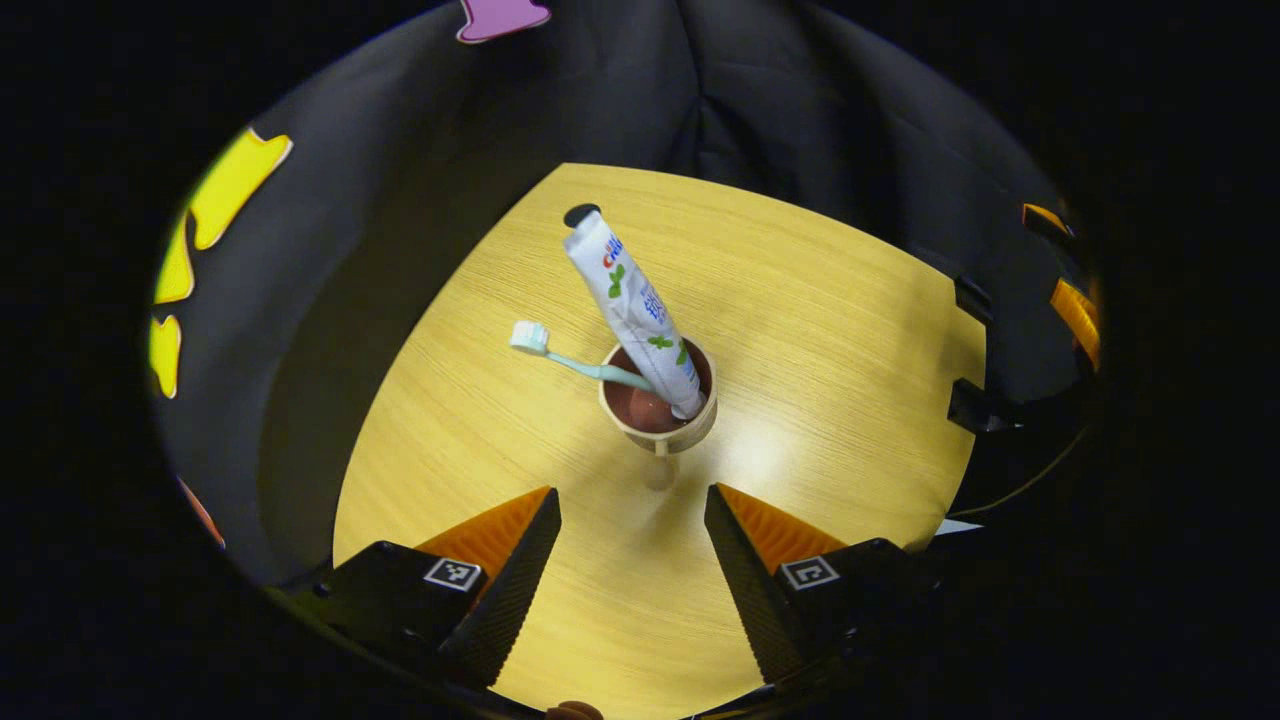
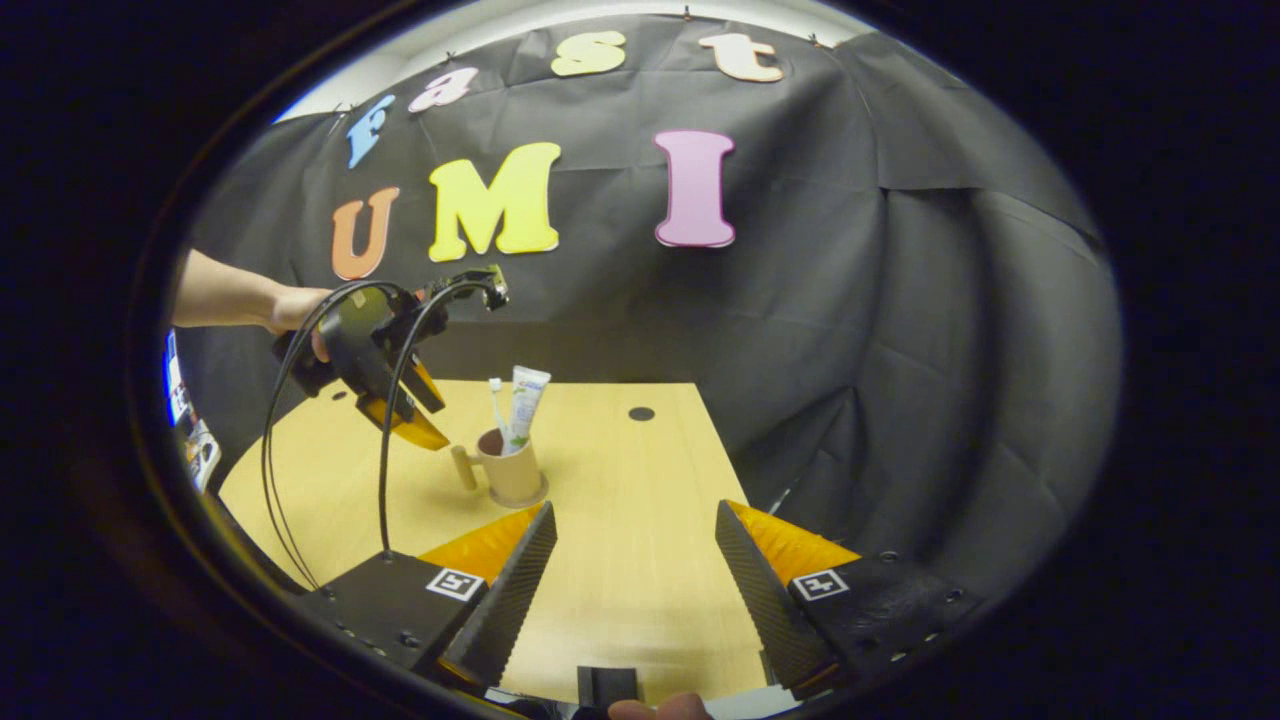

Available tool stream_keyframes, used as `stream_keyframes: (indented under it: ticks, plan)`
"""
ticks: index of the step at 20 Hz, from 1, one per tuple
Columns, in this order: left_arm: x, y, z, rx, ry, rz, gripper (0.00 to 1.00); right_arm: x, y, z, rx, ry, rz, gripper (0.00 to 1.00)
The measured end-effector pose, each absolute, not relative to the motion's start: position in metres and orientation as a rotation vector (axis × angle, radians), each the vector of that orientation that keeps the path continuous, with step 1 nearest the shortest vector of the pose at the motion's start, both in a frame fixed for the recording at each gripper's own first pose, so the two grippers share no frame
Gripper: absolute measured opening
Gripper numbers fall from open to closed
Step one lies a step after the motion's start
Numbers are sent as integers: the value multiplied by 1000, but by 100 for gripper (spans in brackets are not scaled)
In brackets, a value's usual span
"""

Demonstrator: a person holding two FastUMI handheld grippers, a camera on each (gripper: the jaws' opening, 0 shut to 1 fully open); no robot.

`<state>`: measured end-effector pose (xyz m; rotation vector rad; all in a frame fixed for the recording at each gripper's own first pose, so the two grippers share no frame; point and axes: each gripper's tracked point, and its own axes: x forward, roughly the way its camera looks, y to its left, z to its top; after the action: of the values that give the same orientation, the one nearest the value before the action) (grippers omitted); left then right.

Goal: Put the toothbrush and toothpaste on the desktop into the cup, then pick up the cup and place it on the coaster on the desktop.

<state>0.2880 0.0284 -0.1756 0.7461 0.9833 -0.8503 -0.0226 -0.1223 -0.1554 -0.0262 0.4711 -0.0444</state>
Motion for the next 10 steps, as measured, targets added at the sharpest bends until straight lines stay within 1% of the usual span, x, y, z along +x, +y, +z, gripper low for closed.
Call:
stream_keyframes:
  ticks: [2,4,5,6,7,8,9,10]
  plan:
    - [288,30,-146,695,902,-792,93,-16,-111,-144,-42,437,-22,96]
    - [292,26,-105,608,762,-710,93,-5,-98,-122,-48,385,0,96]
    - [295,22,-82,543,684,-663,92,2,-90,-111,-47,359,11,94]
    - [297,19,-58,467,610,-603,93,7,-81,-99,-42,333,21,96]
    - [300,15,-35,384,540,-541,94,15,-74,-86,-39,303,27,96]
    - [315,8,-40,300,477,-477,95,20,-67,-73,-36,277,28,94]
    - [321,14,-35,225,433,-425,95,25,-62,-61,-29,251,24,96]
    - [326,17,-32,176,385,-369,99,29,-58,-48,-19,227,18,96]
